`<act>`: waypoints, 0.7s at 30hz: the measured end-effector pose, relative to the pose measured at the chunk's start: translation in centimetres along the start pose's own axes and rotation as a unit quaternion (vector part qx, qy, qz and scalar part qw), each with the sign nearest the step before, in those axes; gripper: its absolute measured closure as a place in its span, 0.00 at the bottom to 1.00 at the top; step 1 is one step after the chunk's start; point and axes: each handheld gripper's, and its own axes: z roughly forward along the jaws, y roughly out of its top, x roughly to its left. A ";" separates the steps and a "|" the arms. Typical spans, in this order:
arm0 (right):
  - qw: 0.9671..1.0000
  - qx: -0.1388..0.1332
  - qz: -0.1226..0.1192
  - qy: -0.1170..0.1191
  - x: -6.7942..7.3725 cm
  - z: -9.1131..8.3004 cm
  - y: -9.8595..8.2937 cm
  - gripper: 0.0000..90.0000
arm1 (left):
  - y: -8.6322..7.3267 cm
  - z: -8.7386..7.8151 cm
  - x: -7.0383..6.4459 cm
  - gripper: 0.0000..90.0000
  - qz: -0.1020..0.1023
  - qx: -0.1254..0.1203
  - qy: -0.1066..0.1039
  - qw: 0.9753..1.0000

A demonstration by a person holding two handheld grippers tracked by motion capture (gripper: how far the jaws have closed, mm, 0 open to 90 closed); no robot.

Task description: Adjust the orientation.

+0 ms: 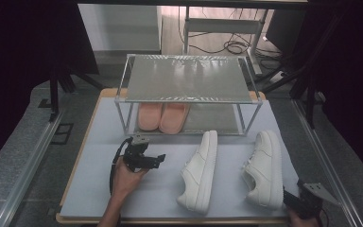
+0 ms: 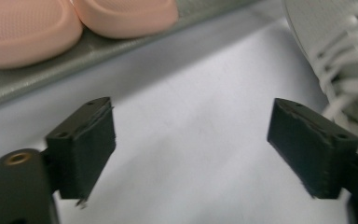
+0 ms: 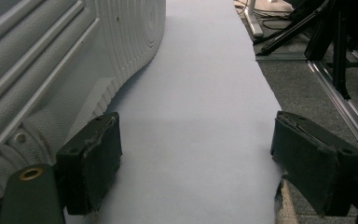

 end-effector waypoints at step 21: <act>1.000 0.000 0.000 0.000 0.0 0.0 0.0 0.18 | -5.9 -2.7 0.0 0.13 0.013 0.036 0.055 0.998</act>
